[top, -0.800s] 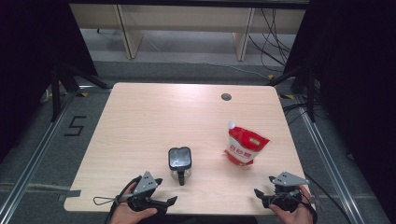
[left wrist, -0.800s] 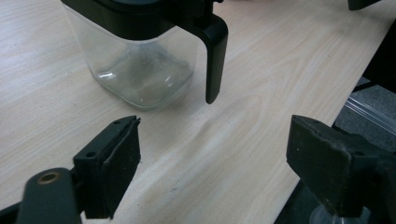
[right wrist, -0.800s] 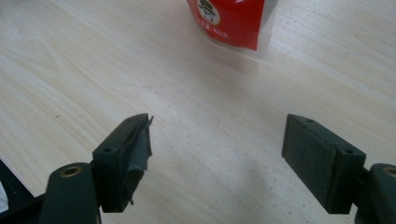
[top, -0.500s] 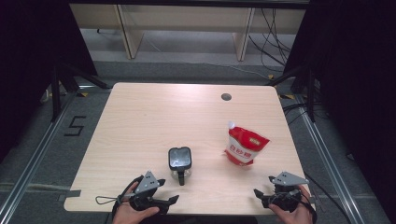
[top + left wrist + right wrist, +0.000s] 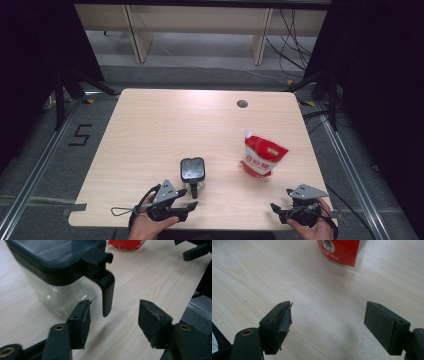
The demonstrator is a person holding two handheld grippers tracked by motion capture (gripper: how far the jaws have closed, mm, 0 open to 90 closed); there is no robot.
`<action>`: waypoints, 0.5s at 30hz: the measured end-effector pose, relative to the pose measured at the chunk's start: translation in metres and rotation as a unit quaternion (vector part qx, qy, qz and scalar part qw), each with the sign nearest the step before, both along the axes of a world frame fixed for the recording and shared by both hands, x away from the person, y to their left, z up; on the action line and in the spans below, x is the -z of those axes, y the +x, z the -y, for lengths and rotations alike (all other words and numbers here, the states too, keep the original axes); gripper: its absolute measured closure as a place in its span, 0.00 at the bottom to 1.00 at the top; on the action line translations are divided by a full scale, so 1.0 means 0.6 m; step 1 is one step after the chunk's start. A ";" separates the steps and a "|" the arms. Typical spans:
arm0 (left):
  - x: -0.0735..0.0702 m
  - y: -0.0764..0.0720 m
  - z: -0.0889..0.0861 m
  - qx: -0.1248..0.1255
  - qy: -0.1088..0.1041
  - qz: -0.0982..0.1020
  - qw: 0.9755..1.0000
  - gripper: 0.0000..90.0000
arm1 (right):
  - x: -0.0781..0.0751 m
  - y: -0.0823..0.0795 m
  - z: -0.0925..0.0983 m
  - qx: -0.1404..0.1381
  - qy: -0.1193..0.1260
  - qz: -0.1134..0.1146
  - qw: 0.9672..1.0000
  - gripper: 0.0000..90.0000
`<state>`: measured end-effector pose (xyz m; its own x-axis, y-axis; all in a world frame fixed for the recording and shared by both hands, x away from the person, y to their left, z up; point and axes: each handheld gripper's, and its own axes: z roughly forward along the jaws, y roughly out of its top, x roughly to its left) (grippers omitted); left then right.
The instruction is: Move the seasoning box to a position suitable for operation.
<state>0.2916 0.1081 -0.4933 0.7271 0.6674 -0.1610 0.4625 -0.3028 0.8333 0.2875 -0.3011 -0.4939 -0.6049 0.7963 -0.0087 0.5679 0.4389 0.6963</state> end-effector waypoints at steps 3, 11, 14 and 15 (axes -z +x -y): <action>0.000 0.007 0.008 0.000 0.009 0.007 1.000 0.58 | 0.000 -0.003 -0.002 0.015 0.010 -0.006 1.000 0.25; 0.002 0.014 0.021 -0.006 0.027 0.018 0.999 0.69 | 0.002 0.002 0.003 -0.012 -0.007 0.013 1.000 0.25; 0.003 0.024 0.019 0.004 0.055 0.031 0.998 0.78 | 0.001 0.002 0.002 -0.008 -0.007 0.011 1.000 0.25; 0.003 0.024 0.019 0.004 0.055 0.031 0.998 0.79 | 0.001 0.002 0.002 -0.008 -0.007 0.011 1.000 0.25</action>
<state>0.3058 0.0970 -0.4951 0.7383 0.6732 -0.0408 0.4080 -0.3978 0.8218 0.2884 -0.3022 -0.4946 -0.6176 0.7858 -0.0322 0.5453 0.4573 0.7025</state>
